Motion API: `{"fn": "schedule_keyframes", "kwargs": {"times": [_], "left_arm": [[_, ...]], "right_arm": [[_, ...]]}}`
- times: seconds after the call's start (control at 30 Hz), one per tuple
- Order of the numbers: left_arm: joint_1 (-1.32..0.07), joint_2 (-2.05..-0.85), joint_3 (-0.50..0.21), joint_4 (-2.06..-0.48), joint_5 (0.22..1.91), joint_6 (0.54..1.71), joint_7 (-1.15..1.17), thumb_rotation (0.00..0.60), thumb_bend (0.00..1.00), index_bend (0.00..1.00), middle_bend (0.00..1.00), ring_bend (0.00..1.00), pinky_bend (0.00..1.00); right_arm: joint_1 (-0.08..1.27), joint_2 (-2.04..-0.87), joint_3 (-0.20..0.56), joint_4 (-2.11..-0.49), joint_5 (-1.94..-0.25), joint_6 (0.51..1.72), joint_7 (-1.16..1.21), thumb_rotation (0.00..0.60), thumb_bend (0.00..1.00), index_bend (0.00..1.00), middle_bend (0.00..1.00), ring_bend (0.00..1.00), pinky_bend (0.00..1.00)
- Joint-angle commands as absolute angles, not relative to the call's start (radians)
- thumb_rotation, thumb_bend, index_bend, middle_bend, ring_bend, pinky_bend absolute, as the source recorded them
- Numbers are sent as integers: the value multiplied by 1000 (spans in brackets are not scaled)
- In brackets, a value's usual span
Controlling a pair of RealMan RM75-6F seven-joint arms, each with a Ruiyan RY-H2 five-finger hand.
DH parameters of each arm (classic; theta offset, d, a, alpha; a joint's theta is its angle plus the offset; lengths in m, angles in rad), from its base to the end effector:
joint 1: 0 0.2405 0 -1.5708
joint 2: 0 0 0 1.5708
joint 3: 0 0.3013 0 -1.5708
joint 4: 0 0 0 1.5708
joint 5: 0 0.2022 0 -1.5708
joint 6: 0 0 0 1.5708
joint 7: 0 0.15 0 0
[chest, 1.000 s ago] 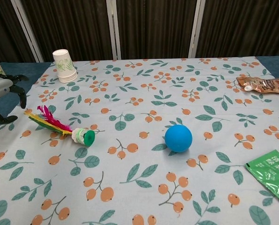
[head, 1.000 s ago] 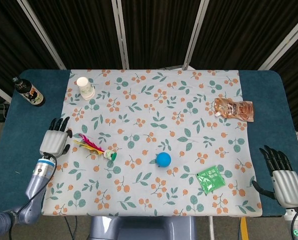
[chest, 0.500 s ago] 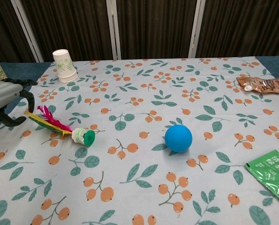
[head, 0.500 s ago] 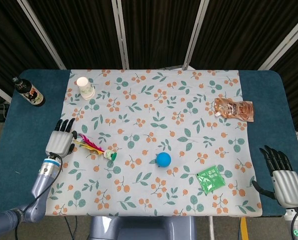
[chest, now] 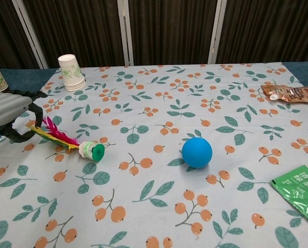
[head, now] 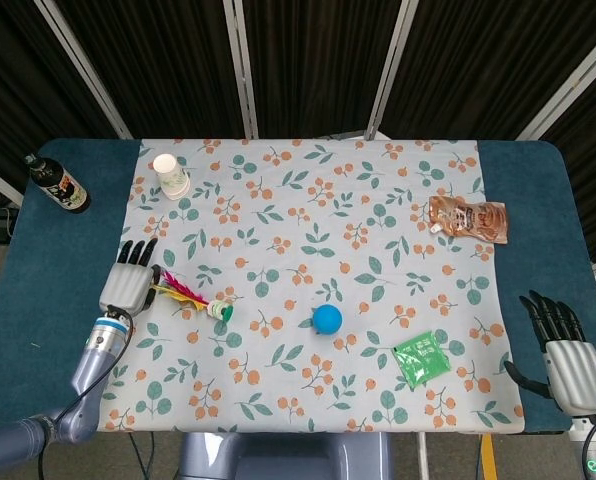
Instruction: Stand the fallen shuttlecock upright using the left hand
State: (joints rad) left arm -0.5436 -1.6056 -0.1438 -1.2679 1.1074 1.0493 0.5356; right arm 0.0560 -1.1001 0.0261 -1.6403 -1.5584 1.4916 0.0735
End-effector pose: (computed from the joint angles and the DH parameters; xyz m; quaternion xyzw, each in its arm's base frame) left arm -0.2912 0.3519 -0.0024 -0.7205 -0.3352 -0.2489 0.5537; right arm -0.3428 -0.1745 0.1843 0.5929 -0.4133 0.4095 0.5567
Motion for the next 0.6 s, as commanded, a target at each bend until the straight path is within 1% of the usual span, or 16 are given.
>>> {"fn": "schedule_keyframes", "kwargs": {"times": [0.03,0.27,0.5,0.6], "left_arm": [[-544,-1606,-142,-1270,1110,1053,533,600,461,512,0,0,0],[-542,-1606,-135,-1273,1111,1057,530,600,498,525,0,0,0],[-543,-1609,-128,-1266,1116,1060,530,600,498,512,0,0,0],[-544,-1611,-129,-1261,1113,1062,531,600,498,532,0,0,0]], "right_arm": [[56,-1100,26,-1641,-1559,1492,73,600,157,37,0,0,0],[56,-1100,26,-1641,-1558,1491,72,600,156,37,0,0,0],[56,-1100,26,-1641,-1558,1491,71,600,157,38,0,0,0],[56,-1100,26,-1641,-1558,1491,70,600,156,37,0,0,0]]}}
